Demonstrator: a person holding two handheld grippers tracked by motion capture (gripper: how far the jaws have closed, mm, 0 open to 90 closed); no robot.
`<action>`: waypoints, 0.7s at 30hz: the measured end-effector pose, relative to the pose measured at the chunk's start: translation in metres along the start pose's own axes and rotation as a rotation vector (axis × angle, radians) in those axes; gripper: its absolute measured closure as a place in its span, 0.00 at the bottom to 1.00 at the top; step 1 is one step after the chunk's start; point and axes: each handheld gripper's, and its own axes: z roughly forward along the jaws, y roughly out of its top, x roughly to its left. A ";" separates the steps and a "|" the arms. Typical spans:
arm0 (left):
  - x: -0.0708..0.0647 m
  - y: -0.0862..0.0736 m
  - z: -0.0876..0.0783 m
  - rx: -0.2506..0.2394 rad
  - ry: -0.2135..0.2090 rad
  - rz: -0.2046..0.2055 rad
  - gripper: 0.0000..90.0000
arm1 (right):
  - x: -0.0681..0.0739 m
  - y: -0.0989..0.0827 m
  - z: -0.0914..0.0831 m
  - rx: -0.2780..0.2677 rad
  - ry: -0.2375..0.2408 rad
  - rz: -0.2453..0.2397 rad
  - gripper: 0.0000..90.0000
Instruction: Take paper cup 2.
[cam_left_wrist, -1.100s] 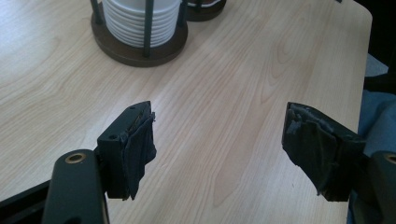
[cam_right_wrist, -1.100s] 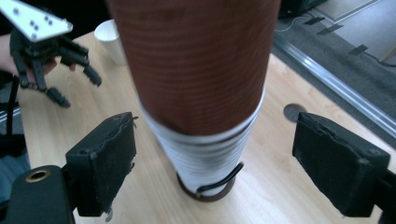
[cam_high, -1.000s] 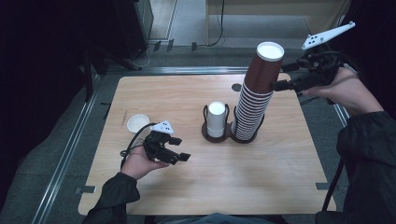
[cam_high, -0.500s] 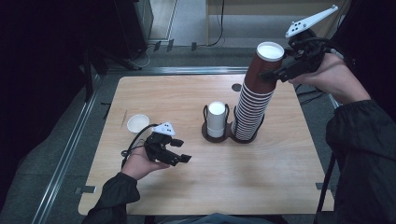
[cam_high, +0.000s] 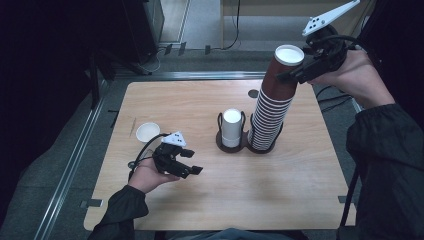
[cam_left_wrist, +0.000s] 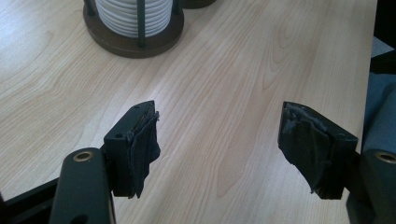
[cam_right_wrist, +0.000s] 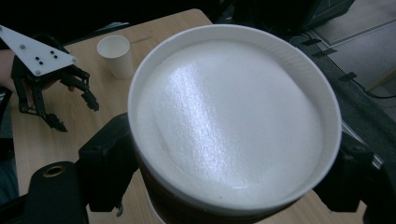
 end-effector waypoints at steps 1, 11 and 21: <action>0.000 0.000 0.000 0.003 0.001 -0.003 0.31 | 0.000 0.000 0.000 0.003 0.000 0.000 0.22; 0.001 -0.001 -0.001 -0.005 0.008 0.003 0.32 | 0.000 0.004 -0.001 0.020 -0.001 0.006 0.23; -0.001 -0.001 0.000 0.006 0.001 0.017 0.32 | 0.002 0.013 -0.015 -0.031 -0.006 0.004 0.24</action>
